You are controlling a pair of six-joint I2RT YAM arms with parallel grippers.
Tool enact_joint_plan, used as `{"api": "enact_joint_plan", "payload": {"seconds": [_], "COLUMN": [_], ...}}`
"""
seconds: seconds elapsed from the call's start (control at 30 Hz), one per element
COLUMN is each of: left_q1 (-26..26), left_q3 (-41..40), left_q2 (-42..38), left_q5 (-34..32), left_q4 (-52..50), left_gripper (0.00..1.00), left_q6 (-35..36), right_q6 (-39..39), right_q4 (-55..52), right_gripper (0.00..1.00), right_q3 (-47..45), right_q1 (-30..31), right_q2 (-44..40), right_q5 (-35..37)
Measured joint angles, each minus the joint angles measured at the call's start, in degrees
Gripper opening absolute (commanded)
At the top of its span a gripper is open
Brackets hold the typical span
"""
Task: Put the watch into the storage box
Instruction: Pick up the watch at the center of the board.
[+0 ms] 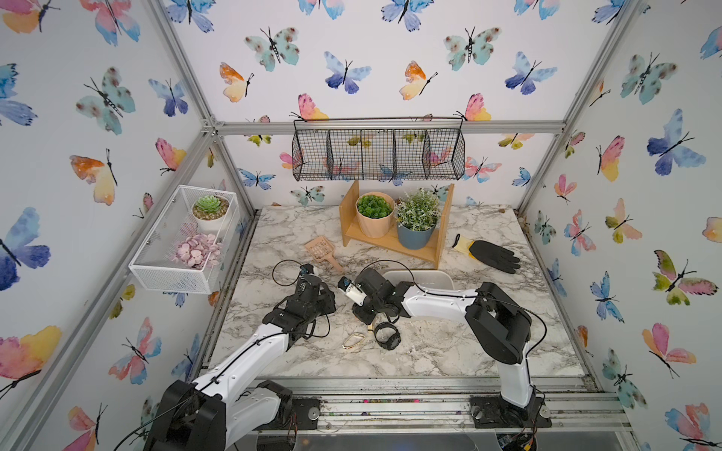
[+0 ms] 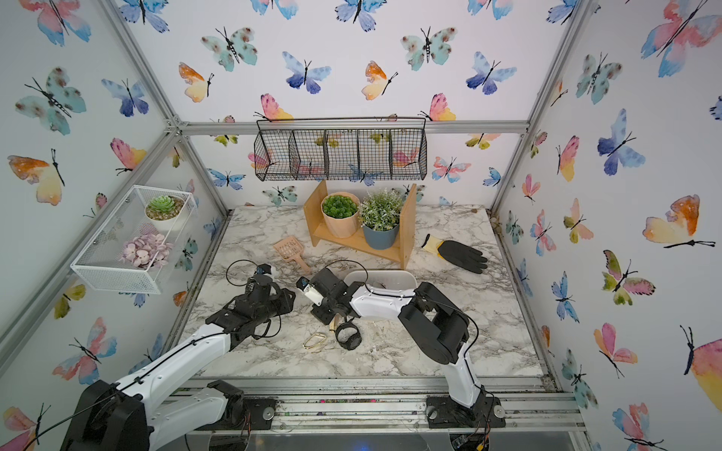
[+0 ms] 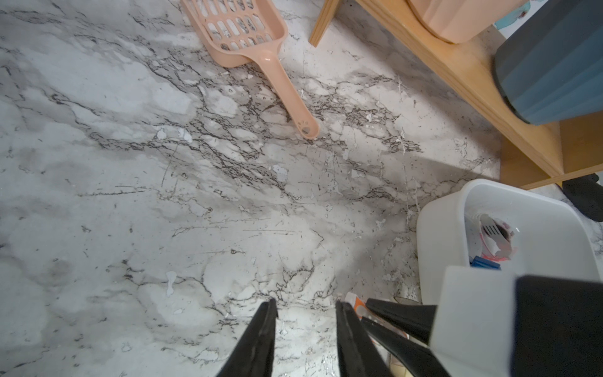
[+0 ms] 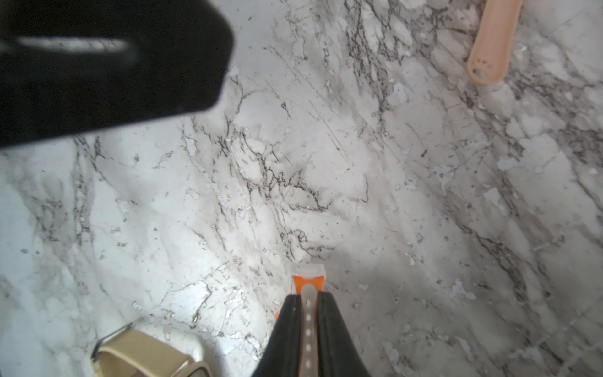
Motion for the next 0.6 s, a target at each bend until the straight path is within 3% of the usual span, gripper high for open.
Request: {"api": "enact_joint_plan", "payload": {"seconds": [0.3,0.6], "left_q1": [0.0,-2.3], "left_q3": [0.0,0.9], "left_q2": [0.0,0.1], "left_q5": [0.0,4.0], "left_q4": [-0.3,-0.2], "left_gripper": [0.36,0.40], "left_q6": [0.1,2.9], "right_q6": [1.3,1.3], "right_q4": [6.7,8.7], "right_gripper": [0.14,0.15], "right_q3": [-5.6,-10.6], "right_q1": [0.0,-0.2], "right_q2": [-9.4,-18.6], "right_q5": [-4.1,-1.1]}}
